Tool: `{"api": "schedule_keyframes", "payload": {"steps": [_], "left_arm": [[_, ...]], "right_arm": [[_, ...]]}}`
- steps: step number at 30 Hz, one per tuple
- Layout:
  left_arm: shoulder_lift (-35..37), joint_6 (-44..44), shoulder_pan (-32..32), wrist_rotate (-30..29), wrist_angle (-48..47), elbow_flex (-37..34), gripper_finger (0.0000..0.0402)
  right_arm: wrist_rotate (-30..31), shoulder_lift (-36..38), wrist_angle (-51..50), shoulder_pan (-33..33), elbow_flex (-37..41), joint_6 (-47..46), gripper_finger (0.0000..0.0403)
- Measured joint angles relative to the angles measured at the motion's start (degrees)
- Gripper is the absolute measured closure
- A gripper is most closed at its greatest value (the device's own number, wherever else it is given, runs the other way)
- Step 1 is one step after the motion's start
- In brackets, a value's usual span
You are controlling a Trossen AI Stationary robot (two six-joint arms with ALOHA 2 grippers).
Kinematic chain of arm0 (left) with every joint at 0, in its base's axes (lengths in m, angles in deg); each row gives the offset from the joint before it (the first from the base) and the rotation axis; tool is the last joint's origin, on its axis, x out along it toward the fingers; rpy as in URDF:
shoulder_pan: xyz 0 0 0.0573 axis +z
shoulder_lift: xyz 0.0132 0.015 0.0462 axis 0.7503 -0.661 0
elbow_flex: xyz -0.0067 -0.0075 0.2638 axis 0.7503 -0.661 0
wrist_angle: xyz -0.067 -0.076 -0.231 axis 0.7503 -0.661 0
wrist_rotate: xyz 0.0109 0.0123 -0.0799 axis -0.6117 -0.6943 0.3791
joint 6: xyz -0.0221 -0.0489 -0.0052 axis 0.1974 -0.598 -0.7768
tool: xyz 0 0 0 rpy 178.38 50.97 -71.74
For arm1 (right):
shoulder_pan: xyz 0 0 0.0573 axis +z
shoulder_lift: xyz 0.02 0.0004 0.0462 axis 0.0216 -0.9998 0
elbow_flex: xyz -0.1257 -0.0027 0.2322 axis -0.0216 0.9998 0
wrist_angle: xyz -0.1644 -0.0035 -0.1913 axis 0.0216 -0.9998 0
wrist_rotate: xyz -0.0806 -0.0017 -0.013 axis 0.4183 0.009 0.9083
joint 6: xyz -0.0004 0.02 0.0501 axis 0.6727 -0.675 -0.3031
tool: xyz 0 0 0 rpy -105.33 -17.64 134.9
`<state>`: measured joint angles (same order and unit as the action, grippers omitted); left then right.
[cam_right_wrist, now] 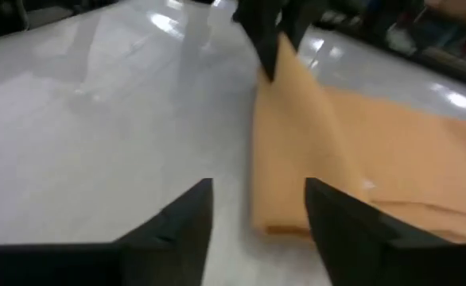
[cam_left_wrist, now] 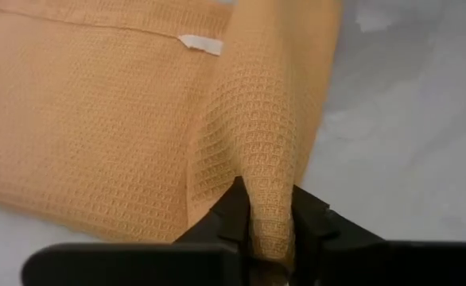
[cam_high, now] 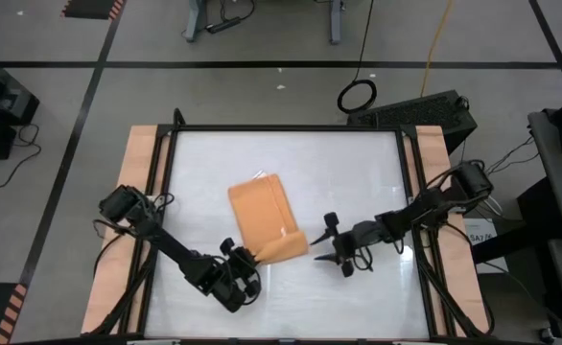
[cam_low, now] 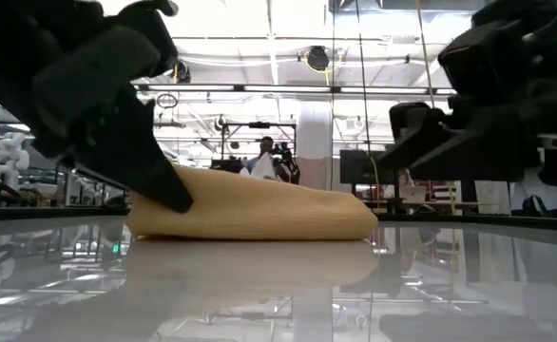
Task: Roll towel
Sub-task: Roll the yellow towel
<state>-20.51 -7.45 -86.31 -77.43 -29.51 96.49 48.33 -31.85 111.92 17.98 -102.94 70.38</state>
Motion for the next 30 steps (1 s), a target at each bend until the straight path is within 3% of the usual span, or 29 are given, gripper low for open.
{"api": "schedule_keyframes", "payload": {"steps": [5, 9, 15, 21, 30], "left_arm": [[0.54, -4.95, -1.29, 0.01, -0.06, 0.02, 0.0347], [0.54, -10.39, -3.0, -0.03, 0.17, 0.02, 0.0346], [0.53, -15.52, -6.7, -2.7, -0.19, 0.02, 0.0346], [0.52, -15.51, -10.91, -10.42, -0.71, 0.02, 0.0345], [0.5, -17.01, -12.7, -9.66, -1.69, 0.02, 0.0345]], "right_arm": [[2.95, -5.26, 5.59, 1.21, -3.53, 0.64, 0.0138], [3.0, -11.47, 5.42, 0.68, -8.51, 2.7, 0.01], [3.1, -18.71, 5.49, -0.41, -14.14, 5.16, 0.0096], [2.38, -22.1, 6.94, -1.14, -17.29, 5.57, 0.0096], [-6.04, -23.55, 6.91, -4.27, -17.79, -0.56, 0.0096]]}}
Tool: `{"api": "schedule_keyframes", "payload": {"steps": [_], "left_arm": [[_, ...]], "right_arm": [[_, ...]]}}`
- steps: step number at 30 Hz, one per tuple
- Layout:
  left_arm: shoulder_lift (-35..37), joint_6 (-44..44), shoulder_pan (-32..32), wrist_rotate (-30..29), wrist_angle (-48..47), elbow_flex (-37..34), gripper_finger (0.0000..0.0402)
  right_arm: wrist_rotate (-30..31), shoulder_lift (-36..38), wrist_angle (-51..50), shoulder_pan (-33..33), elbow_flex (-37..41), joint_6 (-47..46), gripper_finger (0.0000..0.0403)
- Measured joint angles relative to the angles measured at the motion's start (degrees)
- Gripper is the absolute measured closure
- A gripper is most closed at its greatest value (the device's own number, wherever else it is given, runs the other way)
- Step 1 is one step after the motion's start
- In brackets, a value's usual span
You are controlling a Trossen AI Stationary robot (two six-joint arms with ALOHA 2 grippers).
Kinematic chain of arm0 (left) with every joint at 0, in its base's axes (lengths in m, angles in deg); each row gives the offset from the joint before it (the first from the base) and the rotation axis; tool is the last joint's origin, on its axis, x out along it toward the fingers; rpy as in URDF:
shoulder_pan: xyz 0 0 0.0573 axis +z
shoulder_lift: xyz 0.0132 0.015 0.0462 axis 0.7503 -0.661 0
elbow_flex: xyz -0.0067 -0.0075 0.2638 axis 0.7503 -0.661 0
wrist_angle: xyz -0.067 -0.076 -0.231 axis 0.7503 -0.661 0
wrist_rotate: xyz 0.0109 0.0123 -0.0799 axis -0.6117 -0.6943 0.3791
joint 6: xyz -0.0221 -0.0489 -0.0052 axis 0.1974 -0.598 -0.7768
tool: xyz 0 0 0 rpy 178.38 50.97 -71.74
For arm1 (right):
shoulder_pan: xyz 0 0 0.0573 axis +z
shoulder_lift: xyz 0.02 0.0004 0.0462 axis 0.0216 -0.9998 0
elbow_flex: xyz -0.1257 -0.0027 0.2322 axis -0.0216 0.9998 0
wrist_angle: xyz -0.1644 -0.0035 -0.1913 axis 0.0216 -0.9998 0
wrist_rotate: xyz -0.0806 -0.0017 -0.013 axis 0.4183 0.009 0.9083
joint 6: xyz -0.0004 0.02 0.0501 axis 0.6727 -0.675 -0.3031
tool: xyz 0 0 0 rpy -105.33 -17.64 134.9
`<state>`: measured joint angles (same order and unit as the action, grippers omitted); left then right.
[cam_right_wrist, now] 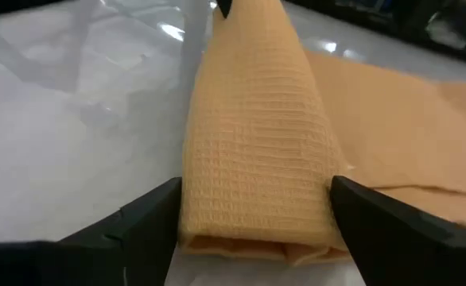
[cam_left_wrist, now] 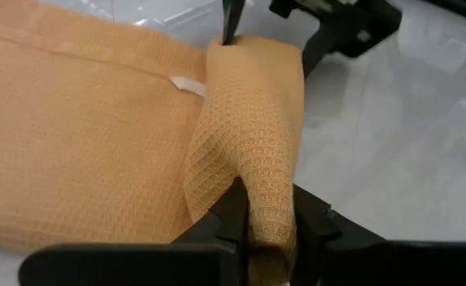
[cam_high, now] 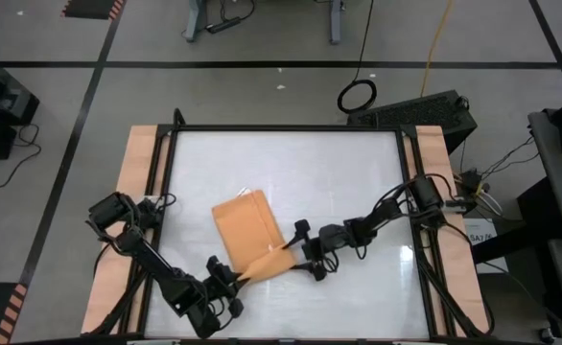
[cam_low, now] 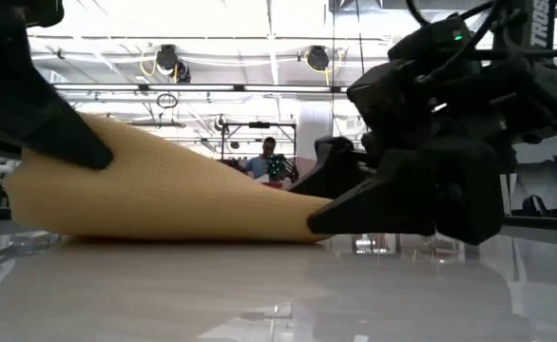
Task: Roll towel
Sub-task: Roll the yellow towel
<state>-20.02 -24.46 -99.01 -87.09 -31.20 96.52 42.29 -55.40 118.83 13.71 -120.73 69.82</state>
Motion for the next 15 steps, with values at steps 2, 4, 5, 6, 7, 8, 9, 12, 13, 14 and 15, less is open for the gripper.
{"api": "schedule_keyframes", "payload": {"steps": [2, 4, 5, 6, 7, 8, 9, 12, 13, 14, 15], "left_arm": [[0.0, 0.0, 0.16, 1.21, -0.02, 0.0, 0.0345], [0.0, -0.04, 0.35, 1.95, 0.02, 0.0, 0.0345], [0.0, -0.07, 0.42, 2.17, 0.02, 0.0, 0.0345], [0.0, -0.12, 0.49, 2.22, 0.02, 0.0, 0.0345], [0.0, -0.13, 0.48, 2.23, 0.05, 0.0, 0.0344], [0.0, -0.11, 0.48, 2.23, 0.07, 0.0, 0.0342], [0.0, -0.11, 0.48, 2.26, 0.05, 0.0, 0.0338], [0.36, 0.25, 0.14, 2.28, -0.03, 0.0, 0.0314], [0.76, 0.3, -0.01, 2.27, -0.11, 0.0, 0.0303], [1.26, 0.2, -0.19, 2.26, -0.09, 0.0, 0.0291], [1.84, 0.03, -0.43, 2.24, -0.19, 0.0, 0.0279]], "right_arm": [[-2.33, 0.0, -0.04, -0.9, -0.07, -2.98, 0.0096], [-3.67, 0.0, -0.38, -1.55, -0.46, -5.72, 0.0096], [-4.45, 0.0, -1.19, -1.74, -0.91, -6.48, 0.0096], [-5.3, 0.0, -2.27, -1.86, -1.44, -6.78, 0.0096], [-5.93, 0.0, -3.69, -1.94, -2.06, -6.96, 0.0096], [-6.2, 0.0, -5.16, -1.99, -2.74, -7.0, 0.0096], [-6.31, 0.0, -6.8, -2.01, -3.46, -6.9, 0.0096], [-6.36, 0.07, -11.44, -2.02, -5.18, -5.97, 0.0096], [-6.39, 0.11, -12.36, -2.03, -5.53, -5.85, 0.0096], [-6.38, 0.13, -13.0, -2.03, -5.77, -5.83, 0.0096], [-6.38, 0.15, -13.32, -2.03, -5.88, -5.81, 0.0096]]}}
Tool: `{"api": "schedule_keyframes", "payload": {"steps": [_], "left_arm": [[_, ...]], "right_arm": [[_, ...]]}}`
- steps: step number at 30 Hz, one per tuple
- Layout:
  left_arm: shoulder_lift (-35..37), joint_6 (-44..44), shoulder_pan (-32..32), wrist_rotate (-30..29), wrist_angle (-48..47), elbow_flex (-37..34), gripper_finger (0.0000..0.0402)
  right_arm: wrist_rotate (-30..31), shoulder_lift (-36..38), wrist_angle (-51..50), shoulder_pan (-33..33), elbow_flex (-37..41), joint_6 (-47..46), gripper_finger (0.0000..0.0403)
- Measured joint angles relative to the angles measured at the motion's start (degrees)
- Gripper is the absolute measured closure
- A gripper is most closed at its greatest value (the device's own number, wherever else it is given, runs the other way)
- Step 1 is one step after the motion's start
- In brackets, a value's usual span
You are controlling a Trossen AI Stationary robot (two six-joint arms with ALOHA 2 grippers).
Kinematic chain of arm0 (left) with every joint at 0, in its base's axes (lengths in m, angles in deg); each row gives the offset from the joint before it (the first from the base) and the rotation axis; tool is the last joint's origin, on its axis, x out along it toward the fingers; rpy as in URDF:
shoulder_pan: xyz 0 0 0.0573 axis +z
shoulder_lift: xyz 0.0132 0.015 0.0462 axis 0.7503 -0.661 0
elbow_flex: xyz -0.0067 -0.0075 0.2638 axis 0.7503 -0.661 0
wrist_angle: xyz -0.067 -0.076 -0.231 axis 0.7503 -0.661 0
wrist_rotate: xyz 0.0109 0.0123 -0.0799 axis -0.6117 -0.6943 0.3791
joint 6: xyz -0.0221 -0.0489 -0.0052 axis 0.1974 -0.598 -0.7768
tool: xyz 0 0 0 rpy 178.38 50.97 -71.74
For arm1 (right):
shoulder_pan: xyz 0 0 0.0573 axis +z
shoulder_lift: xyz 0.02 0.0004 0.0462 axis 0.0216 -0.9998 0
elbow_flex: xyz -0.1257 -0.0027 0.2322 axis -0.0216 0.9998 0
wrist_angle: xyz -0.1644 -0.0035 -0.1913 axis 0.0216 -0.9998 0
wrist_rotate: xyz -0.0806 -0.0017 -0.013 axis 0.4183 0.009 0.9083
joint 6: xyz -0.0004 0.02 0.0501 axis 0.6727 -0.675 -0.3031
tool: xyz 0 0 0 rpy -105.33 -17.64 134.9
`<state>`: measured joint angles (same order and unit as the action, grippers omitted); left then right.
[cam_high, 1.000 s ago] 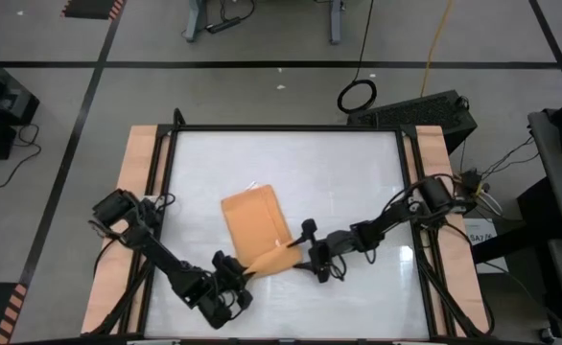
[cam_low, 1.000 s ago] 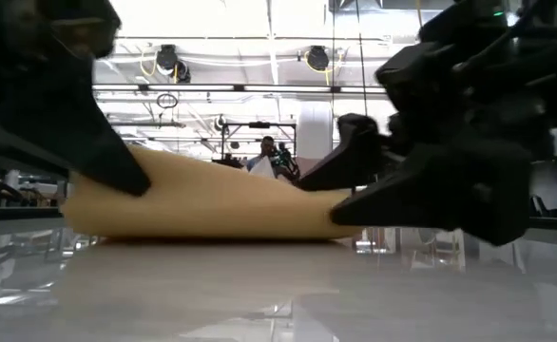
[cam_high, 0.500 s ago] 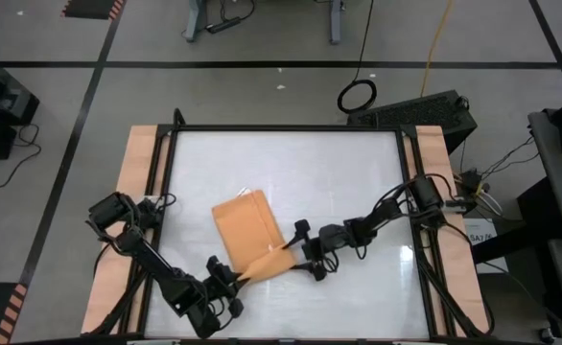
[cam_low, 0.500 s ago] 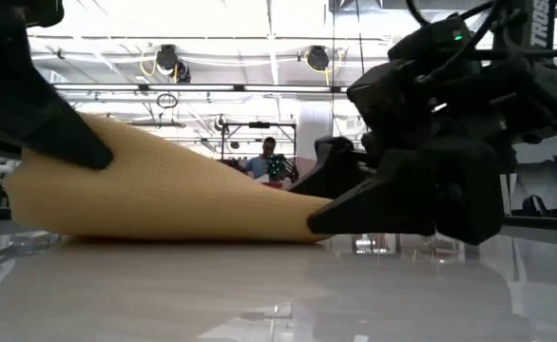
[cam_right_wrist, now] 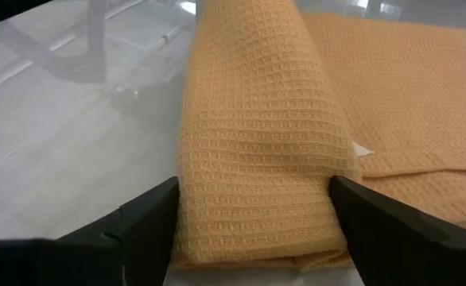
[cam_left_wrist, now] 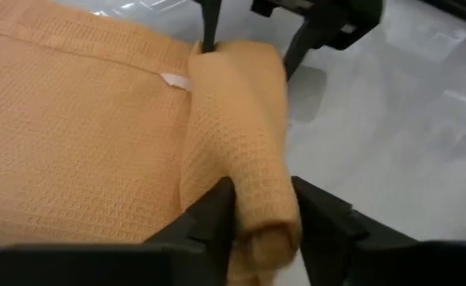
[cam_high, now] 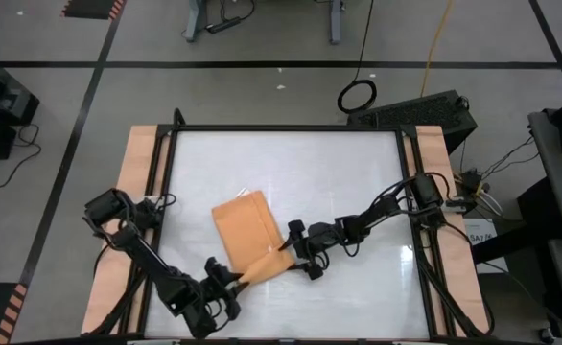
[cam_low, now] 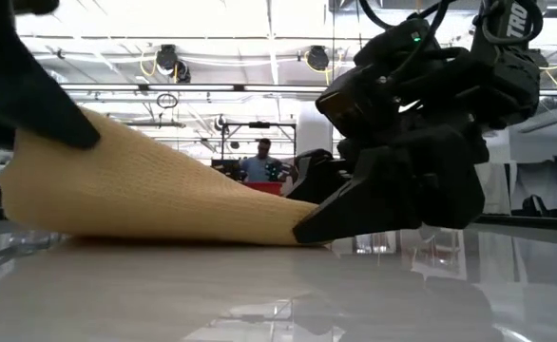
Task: Roll towel
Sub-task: Roll the yellow towel
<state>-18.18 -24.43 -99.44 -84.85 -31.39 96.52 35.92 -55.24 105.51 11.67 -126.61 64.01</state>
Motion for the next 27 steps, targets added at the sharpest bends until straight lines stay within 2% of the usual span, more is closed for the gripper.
{"api": "schedule_keyframes", "payload": {"steps": [4, 8, 10, 12, 13, 15, 20, 23, 27], "left_arm": [[3.43, 0.33, -1.14, 0.78, -2.68, 0.0, 0.0241], [9.79, 0.41, -2.05, 1.53, -8.26, 0.0, 0.0227], [12.72, 3.12, -2.27, -2.31, -8.92, 0.0, 0.0227], [13.9, 10.47, -1.3, -9.45, -5.58, 0.02, 0.0227], [13.82, 15.41, -0.17, -10.65, -2.5, 0.09, 0.0227], [12.58, 23.79, 2.7, -7.93, 2.68, 0.13, 0.0227], [4.37, 34.9, 8.33, 4.99, 15.19, 0.09, 0.0227], [0.53, 31.03, 8.8, 6.94, 13.76, 0.06, 0.0231], [-1.47, 21.13, 7.04, 3.87, 7.51, 0.0, 0.0265]], "right_arm": [[-0.02, 0.0, -0.16, 0.01, 0.0, 0.18, 0.0097], [0.0, 0.0, -0.89, 0.02, 0.0, 0.2, 0.0097], [0.02, 0.0, -1.07, 0.02, 0.0, 0.2, 0.0097], [0.04, 0.0, -1.15, 0.02, 0.0, 0.22, 0.0097], [0.04, 0.0, -1.25, 0.02, 0.0, 0.22, 0.0097], [0.07, 0.0, -1.36, -0.04, 0.0, 0.22, 0.0097], [0.24, 0.0, -1.6, -0.07, 0.0, 0.18, 0.0097], [0.23, 0.0, -1.69, -0.07, 0.0, 0.19, 0.0097], [0.2, 0.0, -2.35, -0.07, 0.0, 1.53, 0.0097]]}}
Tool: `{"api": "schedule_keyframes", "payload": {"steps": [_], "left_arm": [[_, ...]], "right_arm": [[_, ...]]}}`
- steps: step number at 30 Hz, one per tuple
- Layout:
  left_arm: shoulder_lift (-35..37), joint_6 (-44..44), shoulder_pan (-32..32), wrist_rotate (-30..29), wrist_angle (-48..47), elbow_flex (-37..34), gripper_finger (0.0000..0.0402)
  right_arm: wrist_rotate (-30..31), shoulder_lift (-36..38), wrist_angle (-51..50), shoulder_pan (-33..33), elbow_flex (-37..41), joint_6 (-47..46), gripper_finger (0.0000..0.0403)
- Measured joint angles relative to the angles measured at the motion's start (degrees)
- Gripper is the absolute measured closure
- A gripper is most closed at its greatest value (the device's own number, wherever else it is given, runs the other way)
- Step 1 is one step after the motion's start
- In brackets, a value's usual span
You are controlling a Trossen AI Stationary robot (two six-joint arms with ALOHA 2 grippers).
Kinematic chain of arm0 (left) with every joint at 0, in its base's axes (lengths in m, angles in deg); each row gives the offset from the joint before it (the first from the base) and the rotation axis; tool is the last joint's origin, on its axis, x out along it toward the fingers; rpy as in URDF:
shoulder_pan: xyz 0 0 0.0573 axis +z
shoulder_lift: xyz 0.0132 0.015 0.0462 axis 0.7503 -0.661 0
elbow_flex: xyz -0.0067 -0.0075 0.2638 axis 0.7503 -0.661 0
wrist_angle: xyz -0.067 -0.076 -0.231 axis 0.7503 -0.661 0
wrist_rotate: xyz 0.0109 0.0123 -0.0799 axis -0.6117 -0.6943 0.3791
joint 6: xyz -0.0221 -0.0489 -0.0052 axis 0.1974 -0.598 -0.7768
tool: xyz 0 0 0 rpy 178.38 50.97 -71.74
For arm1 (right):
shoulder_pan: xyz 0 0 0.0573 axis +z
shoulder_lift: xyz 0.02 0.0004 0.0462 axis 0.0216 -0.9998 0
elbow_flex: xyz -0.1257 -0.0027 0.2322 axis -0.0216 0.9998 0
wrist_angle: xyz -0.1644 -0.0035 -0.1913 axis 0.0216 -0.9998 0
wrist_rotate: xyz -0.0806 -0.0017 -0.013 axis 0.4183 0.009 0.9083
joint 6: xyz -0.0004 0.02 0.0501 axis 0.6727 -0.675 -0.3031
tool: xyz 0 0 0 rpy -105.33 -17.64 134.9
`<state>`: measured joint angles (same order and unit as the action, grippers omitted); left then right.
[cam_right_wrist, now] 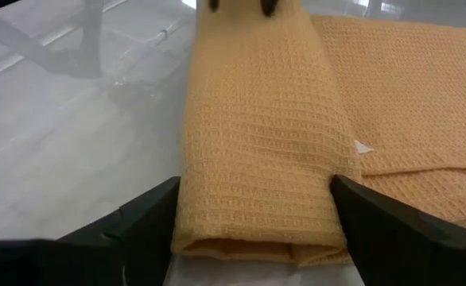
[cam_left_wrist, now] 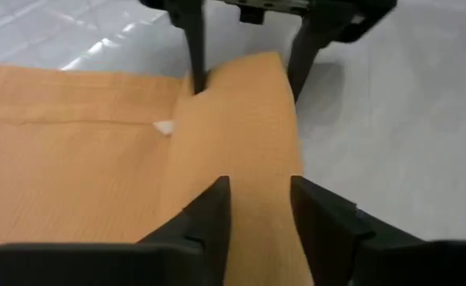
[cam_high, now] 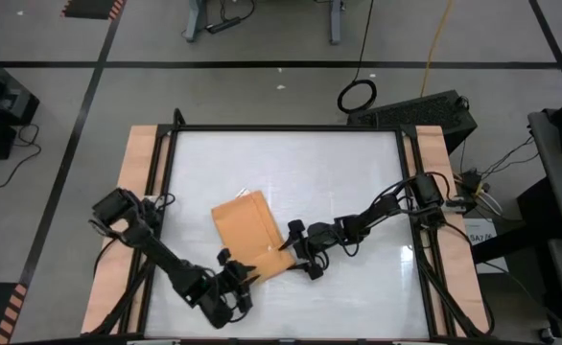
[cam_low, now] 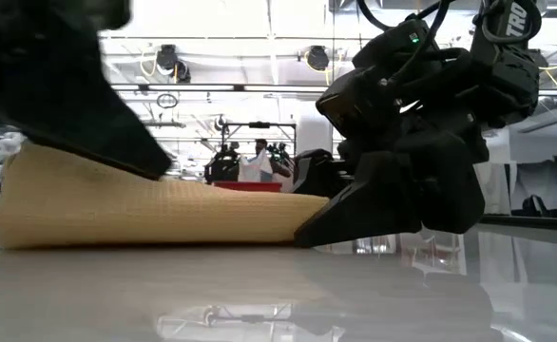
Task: Roll towel
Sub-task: Roll the yellow towel
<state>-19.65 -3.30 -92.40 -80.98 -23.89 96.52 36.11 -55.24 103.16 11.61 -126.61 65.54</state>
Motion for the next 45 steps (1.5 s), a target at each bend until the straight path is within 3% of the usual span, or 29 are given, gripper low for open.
{"api": "schedule_keyframes", "payload": {"steps": [6, 18, 25, 35, 45], "left_arm": [[-0.01, -9.69, -4.44, -5.86, -4.77, 0.0, 0.0324], [-0.54, -25.47, -6.41, -4.54, -5.43, -6.19, 0.0361], [-0.49, -25.57, -6.61, -3.75, -2.27, -7.54, 0.0362], [-0.47, -25.33, -7.14, -3.09, -2.23, -7.54, 0.0362], [-0.47, -24.22, -7.26, -2.88, -2.21, -7.54, 0.0362]], "right_arm": [[0.0, 0.02, -1.79, 0.0, 0.0, 1.12, 0.0097], [-0.09, 0.09, -1.24, 0.08, 0.04, 1.22, 0.0097], [1.04, 0.28, 0.24, 0.79, 0.15, 1.24, 0.0097], [2.98, 6.44, -4.89, 0.91, 0.38, 4.51, 0.0082], [-2.11, 6.88, 6.83, 1.16, 0.85, 3.59, 0.0046]]}}
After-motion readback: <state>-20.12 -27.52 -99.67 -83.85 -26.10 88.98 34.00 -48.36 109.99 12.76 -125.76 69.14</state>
